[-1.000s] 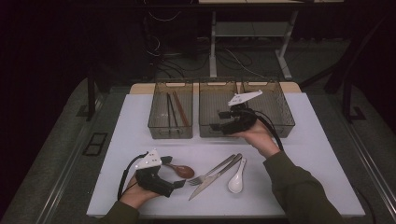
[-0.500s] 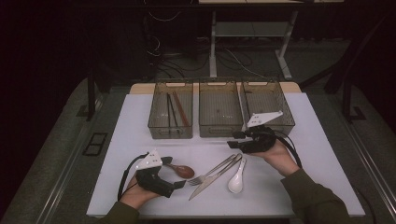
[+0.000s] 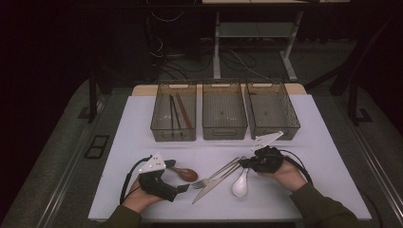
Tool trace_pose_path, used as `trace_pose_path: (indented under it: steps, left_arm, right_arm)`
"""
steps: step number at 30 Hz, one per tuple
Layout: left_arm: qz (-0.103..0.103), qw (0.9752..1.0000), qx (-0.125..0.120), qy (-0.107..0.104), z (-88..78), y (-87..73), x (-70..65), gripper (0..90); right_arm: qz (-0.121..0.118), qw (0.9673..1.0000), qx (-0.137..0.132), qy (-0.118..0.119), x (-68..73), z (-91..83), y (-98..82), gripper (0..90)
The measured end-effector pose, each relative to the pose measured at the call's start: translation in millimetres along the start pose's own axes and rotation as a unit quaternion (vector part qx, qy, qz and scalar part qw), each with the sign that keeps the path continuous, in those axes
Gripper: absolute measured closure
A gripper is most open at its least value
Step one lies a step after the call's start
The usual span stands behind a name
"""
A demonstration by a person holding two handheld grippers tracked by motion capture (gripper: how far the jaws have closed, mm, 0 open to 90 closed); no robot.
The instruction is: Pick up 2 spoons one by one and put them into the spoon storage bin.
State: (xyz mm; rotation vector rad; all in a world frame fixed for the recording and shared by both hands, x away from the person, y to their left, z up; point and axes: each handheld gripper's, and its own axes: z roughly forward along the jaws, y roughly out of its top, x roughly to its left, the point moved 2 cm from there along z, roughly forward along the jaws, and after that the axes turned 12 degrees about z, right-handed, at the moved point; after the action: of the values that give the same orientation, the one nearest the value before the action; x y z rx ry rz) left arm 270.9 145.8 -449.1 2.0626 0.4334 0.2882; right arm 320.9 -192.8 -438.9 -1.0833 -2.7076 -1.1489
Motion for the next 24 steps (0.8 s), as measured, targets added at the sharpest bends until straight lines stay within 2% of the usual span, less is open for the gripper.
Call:
trace_pose_path:
  steps: [4,8,14,17,24]
  left_arm:
    - [-0.002,1.0,0.0,-0.001,1.2,0.2,0.5,0.0]
    - [0.001,1.0,0.001,-0.003,2.3,0.5,0.9,0.0]
    - [0.001,1.0,0.0,-0.003,1.4,0.5,0.7,0.0]
    - [0.001,1.0,0.001,-0.004,1.4,0.6,0.4,0.0]
    - [0.0,1.0,0.0,-0.003,1.6,0.4,0.8,0.0]
  right_arm:
    - [-0.007,0.9998,0.015,-0.012,0.8,9.0,-3.1,89.3]
    - [-0.006,0.9996,0.022,-0.014,-0.8,12.5,-5.3,89.2]
    - [-0.011,0.9991,0.033,-0.024,-1.3,8.3,-8.4,89.3]
    - [-0.005,0.999,0.036,-0.024,-2.2,6.7,-10.0,89.3]
    - [-0.003,0.9984,0.047,-0.031,-5.2,-4.0,-22.4,89.2]
